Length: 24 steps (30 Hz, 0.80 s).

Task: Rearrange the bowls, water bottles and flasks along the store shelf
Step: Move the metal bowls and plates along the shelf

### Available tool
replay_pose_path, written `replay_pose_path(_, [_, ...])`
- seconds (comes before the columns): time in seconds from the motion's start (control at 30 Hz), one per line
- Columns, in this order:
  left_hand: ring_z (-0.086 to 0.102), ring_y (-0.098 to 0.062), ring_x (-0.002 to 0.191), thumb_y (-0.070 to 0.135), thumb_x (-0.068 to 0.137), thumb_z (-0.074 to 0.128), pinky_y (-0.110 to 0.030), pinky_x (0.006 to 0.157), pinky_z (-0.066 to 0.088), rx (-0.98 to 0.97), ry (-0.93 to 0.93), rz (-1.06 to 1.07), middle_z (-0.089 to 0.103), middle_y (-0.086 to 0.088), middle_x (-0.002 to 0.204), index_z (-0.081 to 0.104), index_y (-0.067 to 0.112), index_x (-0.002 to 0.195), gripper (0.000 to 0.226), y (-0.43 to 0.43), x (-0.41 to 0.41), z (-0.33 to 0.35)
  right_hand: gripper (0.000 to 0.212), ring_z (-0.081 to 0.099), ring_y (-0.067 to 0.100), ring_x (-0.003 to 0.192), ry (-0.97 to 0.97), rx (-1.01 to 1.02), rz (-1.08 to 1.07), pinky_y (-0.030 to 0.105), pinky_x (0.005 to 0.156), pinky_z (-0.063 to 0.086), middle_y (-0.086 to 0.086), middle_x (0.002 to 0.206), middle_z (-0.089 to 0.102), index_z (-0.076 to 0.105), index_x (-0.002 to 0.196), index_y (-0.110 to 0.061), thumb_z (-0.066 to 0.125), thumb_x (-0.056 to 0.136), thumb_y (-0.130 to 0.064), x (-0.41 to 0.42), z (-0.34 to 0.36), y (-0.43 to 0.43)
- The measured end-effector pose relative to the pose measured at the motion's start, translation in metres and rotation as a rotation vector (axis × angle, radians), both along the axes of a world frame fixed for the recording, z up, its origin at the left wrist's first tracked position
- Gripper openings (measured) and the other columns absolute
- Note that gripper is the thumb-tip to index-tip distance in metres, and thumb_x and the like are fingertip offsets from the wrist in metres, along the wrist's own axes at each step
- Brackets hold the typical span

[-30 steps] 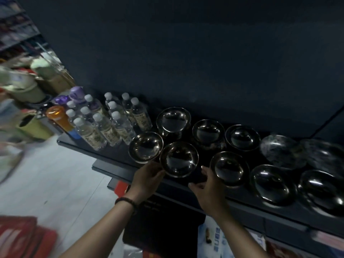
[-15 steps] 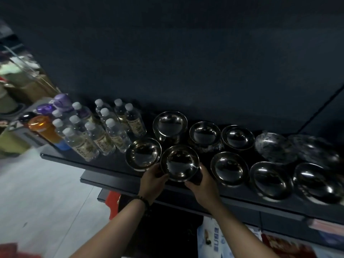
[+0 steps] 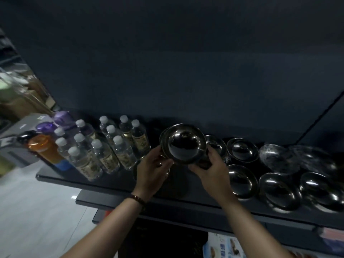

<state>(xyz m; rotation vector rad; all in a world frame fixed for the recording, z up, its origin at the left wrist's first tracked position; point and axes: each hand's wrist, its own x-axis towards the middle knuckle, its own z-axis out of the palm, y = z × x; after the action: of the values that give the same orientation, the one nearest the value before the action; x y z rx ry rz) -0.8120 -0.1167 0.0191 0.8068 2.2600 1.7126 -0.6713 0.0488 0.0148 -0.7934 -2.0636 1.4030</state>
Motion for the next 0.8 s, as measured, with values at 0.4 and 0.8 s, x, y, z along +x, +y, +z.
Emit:
replay_pose_path(0.4, [0.075, -0.005, 0.098, 0.021, 0.094, 0.076, -0.016, 0.078, 0.057, -0.163, -0.03, -0.005, 0.081, 0.009, 0.103, 0.079, 0.025, 0.114, 0.02, 0.035, -0.084, -0.012, 0.064, 0.065, 0.024, 0.125, -0.246, 0.143, 0.003, 0.022, 0.089, 0.038, -0.001, 0.131, 0.072, 0.061, 0.142, -0.027, 0.085, 0.084, -0.032, -0.089, -0.001, 0.031])
replay_pose_path(0.8, [0.073, -0.018, 0.099, 0.036, 0.095, 0.076, -0.041, 0.091, 0.06, -0.301, -0.038, 0.045, 0.079, 0.003, 0.103, 0.076, 0.019, 0.113, 0.024, 0.051, -0.083, -0.032, 0.062, 0.064, 0.031, 0.126, -0.422, 0.187, 0.061, 0.029, 0.09, 0.043, 0.005, 0.134, 0.069, 0.059, 0.139, -0.022, 0.084, 0.084, -0.035, -0.101, -0.014, 0.035])
